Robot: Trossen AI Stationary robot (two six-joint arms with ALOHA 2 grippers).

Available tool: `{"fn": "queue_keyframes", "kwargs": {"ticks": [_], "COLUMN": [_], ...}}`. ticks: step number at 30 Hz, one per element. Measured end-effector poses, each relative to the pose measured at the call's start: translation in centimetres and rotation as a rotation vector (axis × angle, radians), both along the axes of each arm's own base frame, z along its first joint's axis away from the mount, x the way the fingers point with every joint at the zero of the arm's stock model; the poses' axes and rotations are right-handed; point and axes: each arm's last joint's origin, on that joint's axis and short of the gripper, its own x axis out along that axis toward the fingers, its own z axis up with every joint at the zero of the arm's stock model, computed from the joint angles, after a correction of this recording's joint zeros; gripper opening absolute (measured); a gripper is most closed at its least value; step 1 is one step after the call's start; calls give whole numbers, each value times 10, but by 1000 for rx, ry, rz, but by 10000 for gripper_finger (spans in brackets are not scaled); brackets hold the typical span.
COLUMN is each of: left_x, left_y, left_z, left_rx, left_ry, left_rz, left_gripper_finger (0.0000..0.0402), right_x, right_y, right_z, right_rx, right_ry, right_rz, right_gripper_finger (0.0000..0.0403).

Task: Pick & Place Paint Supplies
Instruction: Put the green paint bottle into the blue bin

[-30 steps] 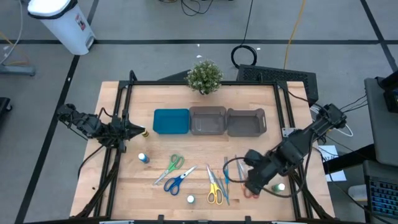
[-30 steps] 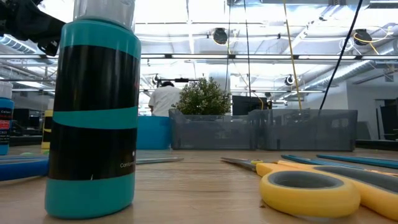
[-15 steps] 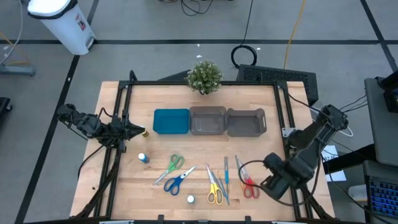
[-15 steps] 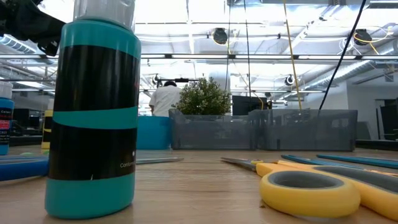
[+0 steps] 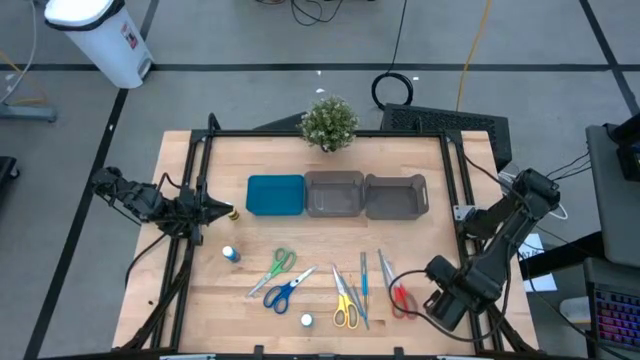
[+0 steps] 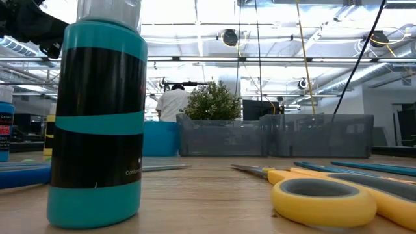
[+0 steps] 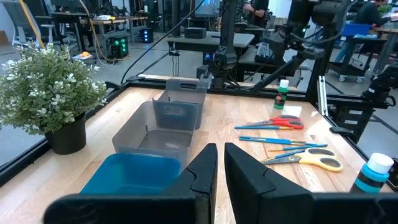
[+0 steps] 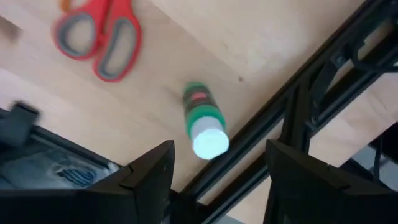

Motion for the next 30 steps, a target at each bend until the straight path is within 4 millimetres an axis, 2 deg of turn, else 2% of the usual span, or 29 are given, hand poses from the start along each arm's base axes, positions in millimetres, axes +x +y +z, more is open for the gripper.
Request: {"fn": "queue_keyframes", "kwargs": {"ticks": [15,23,30], "left_x": [0,0,0], "left_y": [0,0,0], "left_z": [0,0,0], "left_rx": [0,0,0], "left_ry": [0,0,0], "left_rz": [0,0,0], "left_gripper_finger": [37,37,37], "right_x": [-7,-8,-8], "right_y": [5,5,7], "right_z": [-40,-42,-42], "right_rx": [42,63,94], "right_ry": [3,25,56], "right_rz": [28,27,19], "right_gripper_finger": [242,236,190]}}
